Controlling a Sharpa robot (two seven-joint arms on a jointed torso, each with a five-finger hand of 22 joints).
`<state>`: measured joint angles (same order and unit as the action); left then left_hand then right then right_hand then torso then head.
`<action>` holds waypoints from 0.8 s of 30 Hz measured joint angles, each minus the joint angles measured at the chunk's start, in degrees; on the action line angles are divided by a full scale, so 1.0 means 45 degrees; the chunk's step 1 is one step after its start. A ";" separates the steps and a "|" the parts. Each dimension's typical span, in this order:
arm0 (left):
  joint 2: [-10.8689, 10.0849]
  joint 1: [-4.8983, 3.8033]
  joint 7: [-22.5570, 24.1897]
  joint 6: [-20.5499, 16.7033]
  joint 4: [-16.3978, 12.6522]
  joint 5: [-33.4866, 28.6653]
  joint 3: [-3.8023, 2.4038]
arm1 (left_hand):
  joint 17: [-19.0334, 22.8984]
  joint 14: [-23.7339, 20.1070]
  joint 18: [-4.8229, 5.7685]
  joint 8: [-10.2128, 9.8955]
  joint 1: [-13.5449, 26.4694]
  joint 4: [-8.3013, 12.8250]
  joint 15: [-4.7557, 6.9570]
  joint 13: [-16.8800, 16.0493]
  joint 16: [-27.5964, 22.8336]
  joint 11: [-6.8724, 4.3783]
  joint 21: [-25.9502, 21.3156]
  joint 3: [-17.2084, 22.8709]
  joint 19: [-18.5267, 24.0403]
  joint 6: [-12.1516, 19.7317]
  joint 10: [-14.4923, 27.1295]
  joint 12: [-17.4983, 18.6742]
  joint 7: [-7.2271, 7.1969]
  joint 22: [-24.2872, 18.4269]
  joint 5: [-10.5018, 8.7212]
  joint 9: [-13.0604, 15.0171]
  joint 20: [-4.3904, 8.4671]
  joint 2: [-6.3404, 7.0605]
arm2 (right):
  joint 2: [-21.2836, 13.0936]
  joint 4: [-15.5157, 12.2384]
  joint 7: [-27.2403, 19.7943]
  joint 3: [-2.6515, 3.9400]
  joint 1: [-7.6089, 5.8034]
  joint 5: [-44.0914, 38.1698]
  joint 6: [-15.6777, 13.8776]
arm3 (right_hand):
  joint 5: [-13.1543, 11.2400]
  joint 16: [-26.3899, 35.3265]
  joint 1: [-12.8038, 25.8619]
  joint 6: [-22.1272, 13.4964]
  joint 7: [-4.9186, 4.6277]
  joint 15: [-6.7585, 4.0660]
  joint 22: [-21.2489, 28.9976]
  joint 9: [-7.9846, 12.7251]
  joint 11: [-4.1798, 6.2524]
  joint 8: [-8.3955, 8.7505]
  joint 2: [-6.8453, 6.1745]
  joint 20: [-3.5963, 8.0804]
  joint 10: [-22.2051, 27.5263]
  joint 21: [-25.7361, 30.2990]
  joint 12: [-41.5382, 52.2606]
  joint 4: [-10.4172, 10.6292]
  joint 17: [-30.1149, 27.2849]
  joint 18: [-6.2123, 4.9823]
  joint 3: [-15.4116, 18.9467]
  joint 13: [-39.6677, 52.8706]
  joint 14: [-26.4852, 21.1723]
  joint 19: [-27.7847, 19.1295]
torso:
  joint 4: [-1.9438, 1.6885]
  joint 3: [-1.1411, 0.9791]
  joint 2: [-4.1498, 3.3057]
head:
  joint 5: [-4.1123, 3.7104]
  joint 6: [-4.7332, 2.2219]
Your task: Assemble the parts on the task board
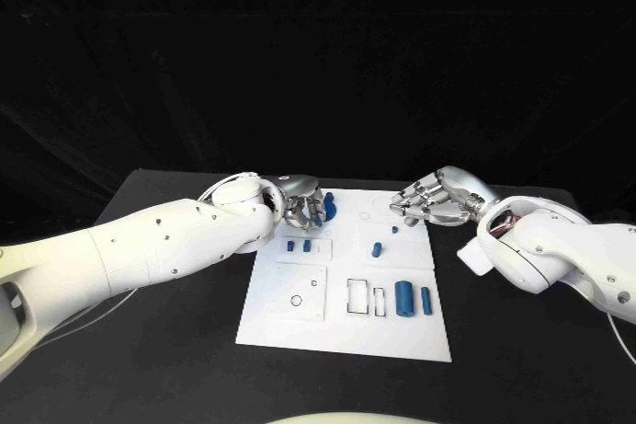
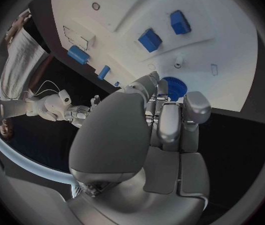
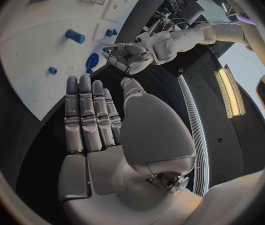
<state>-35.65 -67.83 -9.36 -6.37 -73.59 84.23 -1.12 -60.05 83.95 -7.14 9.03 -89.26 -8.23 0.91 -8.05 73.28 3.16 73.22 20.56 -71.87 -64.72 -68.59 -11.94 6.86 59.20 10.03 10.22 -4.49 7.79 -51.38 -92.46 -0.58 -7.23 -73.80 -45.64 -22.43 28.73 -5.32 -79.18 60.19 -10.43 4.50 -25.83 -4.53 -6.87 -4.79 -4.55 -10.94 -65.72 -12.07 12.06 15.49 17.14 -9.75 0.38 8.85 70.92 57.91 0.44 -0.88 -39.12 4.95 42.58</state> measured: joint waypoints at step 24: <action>-0.0573 0.0010 -0.0175 0.0473 0.0036 -0.0290 -0.0018 | 0.0003 0.0000 -0.0001 -0.0100 0.0092 0.0011 -0.0001 -0.0007 0.0025 -0.0003 0.0000 0.0005 0.0000 0.0003 -0.0093 0.0000 -0.0001 0.0007 -0.0013 0.0004 0.0000 -0.0001 | 0.0003 0.0028 0.0001 0.0000 0.0004 0.0000 0.0002 | 0.0000 0.0000 0.0000 0.0000 0.0000 0.0000 0.0019 0.0000 0.0000 0.0000 0.0000 0.0000 0.0000 0.0000 0.0052 0.0000 0.0000 0.0000 0.0000 0.0001 0.0000 0.0000 | 0.0017 0.0011 -0.0012 | 0.0125 0.0018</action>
<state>-38.23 -67.79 -10.15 -4.24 -73.43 82.92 -1.20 -60.04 83.95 -7.14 8.58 -88.84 -8.18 0.91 -8.08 73.40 3.15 73.22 20.58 -71.87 -64.70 -69.00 -11.94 6.86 59.23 9.97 10.23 -4.49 7.78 -51.37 -92.33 -0.58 -7.23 -73.78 -45.64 -22.42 28.73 -5.32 -79.18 60.19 -10.43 4.50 -25.75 -4.53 -6.87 -4.79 -4.55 -10.94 -65.72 -12.07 12.29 15.49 17.14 -9.75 0.38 8.85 70.92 57.91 0.52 -0.83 -39.18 5.51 42.67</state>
